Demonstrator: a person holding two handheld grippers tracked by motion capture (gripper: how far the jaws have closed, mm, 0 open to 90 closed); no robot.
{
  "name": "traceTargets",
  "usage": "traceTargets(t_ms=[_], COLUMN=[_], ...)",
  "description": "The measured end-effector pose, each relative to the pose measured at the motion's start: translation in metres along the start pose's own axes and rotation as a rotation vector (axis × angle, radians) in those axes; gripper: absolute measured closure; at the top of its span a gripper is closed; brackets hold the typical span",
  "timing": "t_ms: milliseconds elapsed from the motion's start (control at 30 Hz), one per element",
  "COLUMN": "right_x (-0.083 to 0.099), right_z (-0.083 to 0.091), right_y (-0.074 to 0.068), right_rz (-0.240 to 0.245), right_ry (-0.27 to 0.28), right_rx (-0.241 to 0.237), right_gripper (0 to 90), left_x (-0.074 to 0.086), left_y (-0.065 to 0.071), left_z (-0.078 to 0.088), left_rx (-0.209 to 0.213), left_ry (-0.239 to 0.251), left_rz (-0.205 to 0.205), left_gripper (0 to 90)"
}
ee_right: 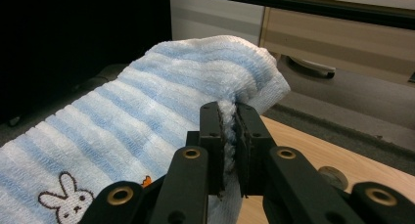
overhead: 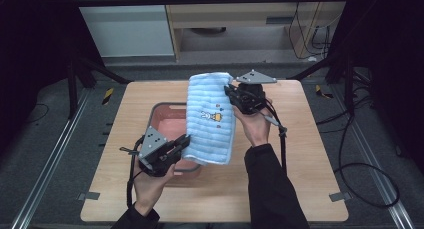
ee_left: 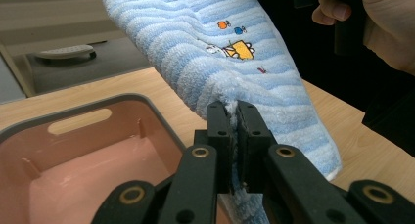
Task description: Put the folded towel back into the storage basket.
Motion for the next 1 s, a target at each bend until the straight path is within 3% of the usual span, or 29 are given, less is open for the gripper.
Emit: traceTargets(t_ms=[467, 800, 1000], right_x=[-0.012, -0.014, -0.013], right_z=[-0.031, -0.055, -0.068], right_y=[-0.031, -0.048, -0.056], right_rz=[0.015, 0.013, 0.021], right_ry=[0.0, -0.013, -0.016], right_rx=[-0.04, -0.064, -0.075], right_gripper=[83.3, 83.3, 83.2], left_x=[0.006, 0.015, 0.02], left_y=[-0.036, -0.06, -0.068], left_z=[0.02, 0.027, 0.026], left_rx=[-0.054, -0.093, -0.105], left_ry=[0.016, 0.01, 0.002], left_rz=[0.044, 0.075, 0.087], left_gripper=[85.7, 85.7, 85.6])
Point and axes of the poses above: each handheld gripper's, and its own axes: z roughly backward along the jaws, x roughly out of its underside, y roughly to its right, the point moved 8 cm from there along -z, roughly forward along the jaws, and after that the axes turned 2 degrees about -z, right-handed, at the moved point
